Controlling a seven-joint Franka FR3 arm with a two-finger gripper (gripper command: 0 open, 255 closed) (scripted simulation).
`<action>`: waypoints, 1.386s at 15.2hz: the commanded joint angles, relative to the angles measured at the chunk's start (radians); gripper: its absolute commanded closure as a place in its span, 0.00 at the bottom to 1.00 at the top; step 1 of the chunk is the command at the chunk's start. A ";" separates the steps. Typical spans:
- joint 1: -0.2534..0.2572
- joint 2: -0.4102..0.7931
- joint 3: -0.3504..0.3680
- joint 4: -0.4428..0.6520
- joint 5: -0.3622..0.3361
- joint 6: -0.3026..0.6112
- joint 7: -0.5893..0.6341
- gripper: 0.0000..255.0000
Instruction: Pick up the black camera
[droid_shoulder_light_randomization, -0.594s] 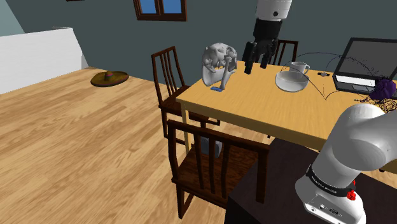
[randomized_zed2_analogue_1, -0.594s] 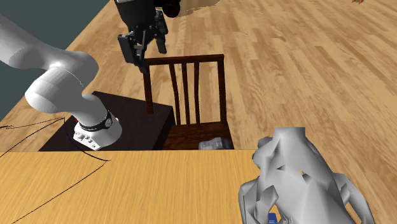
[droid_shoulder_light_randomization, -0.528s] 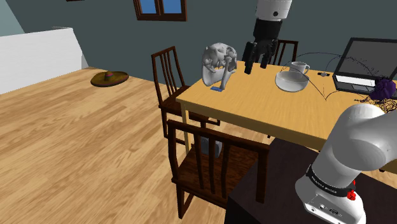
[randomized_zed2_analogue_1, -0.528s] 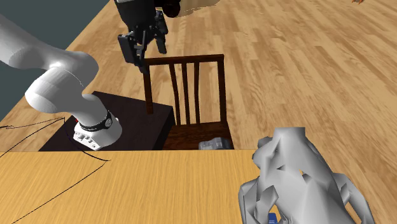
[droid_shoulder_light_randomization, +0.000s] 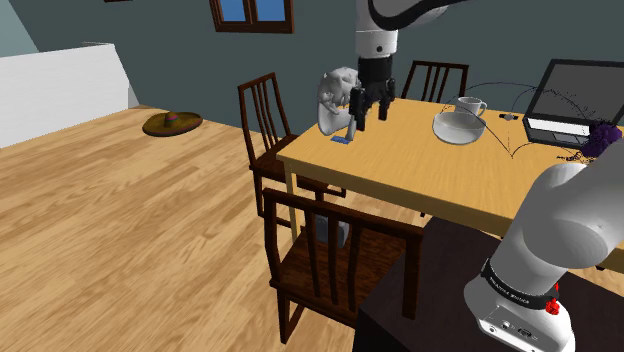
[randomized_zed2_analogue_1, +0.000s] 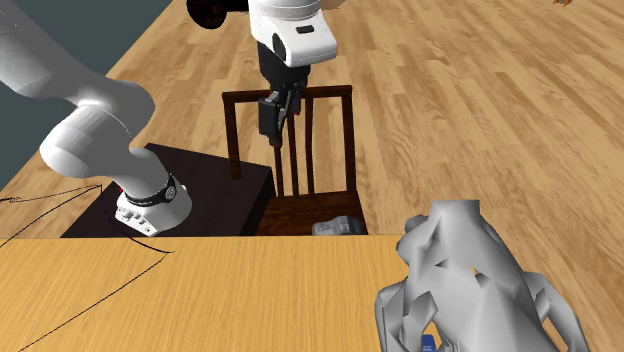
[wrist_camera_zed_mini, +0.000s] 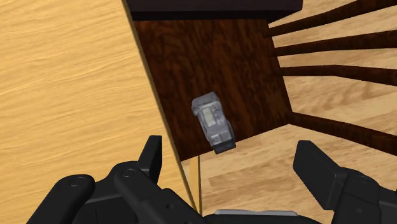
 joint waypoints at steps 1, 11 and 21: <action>0.005 0.104 0.003 0.052 -0.003 0.004 -0.015 0.00; 0.022 0.589 0.018 0.362 -0.035 -0.053 -0.082 0.00; 0.055 1.085 0.033 0.787 -0.081 -0.212 -0.141 0.00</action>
